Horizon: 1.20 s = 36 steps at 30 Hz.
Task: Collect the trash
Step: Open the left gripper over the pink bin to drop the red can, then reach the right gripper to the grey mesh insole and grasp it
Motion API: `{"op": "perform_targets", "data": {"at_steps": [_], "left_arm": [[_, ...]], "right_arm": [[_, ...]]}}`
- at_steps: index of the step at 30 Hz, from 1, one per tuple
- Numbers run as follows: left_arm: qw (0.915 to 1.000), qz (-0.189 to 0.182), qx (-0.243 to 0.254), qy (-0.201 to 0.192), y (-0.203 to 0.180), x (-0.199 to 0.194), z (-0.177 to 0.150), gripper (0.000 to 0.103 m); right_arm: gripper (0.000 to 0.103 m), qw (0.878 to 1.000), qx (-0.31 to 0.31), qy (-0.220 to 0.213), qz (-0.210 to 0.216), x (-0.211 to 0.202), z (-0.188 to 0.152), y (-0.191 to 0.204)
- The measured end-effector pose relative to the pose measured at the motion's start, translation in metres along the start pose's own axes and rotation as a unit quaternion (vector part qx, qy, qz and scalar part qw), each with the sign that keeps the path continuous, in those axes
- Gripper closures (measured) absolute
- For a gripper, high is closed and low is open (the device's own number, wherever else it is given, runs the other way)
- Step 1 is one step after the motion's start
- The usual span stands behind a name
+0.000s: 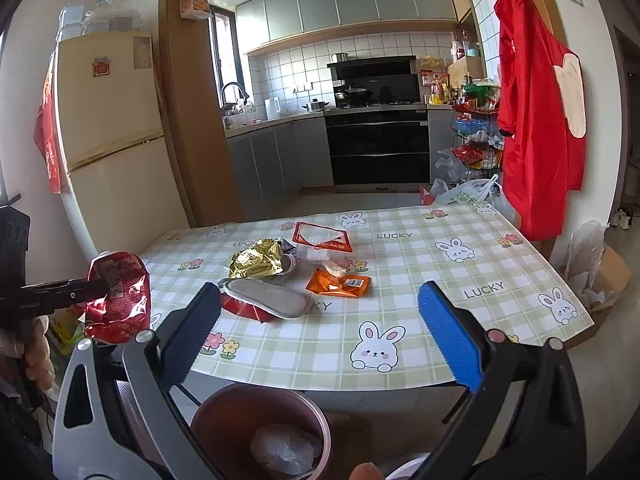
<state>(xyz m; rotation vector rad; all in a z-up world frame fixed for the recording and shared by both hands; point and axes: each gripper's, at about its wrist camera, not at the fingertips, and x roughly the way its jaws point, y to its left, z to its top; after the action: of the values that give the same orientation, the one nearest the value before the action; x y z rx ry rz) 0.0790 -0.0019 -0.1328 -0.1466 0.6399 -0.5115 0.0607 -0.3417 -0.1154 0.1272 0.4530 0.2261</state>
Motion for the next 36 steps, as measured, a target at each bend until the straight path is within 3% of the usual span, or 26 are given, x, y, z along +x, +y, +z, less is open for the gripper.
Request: {"op": "perform_targets", "data": {"at_steps": [2,3,4,7,15,25,29,36], "left_arm": [[0.9999,-0.007,0.009,-0.001,-0.005,0.003,0.001,0.052],[0.9999,-0.008,0.014,-0.002,-0.006,0.004,0.001,0.026],[0.9998,-0.004,0.014,-0.010,-0.006,0.003,0.001,0.016],[0.9998,-0.004,0.003,-0.020,0.001,0.000,0.002,0.013],[0.9954,0.083,-0.017,-0.045,0.032,-0.021,-0.002,0.006],[0.9787,0.186,-0.047,-0.074,0.062,-0.042,-0.014,0.006],[0.9758,0.199,-0.054,-0.073,0.065,-0.039,-0.019,0.006],[0.9786,0.188,-0.074,-0.038,0.069,-0.014,-0.034,0.006]], "right_arm": [[0.006,1.000,0.002,0.001,0.000,0.001,0.000,-0.001],[0.006,1.000,0.002,0.003,0.000,0.001,-0.001,-0.001],[0.006,1.000,0.003,0.005,0.001,0.001,-0.001,-0.001],[0.006,1.000,0.000,0.012,0.002,0.004,-0.004,0.000],[0.006,1.000,0.004,0.018,0.006,0.007,-0.006,0.003],[0.006,1.000,0.010,0.023,-0.001,0.013,-0.008,0.002],[0.006,0.999,0.011,0.029,-0.009,0.016,-0.012,-0.001],[0.006,0.998,0.021,0.056,-0.022,0.034,-0.025,-0.011]]}}
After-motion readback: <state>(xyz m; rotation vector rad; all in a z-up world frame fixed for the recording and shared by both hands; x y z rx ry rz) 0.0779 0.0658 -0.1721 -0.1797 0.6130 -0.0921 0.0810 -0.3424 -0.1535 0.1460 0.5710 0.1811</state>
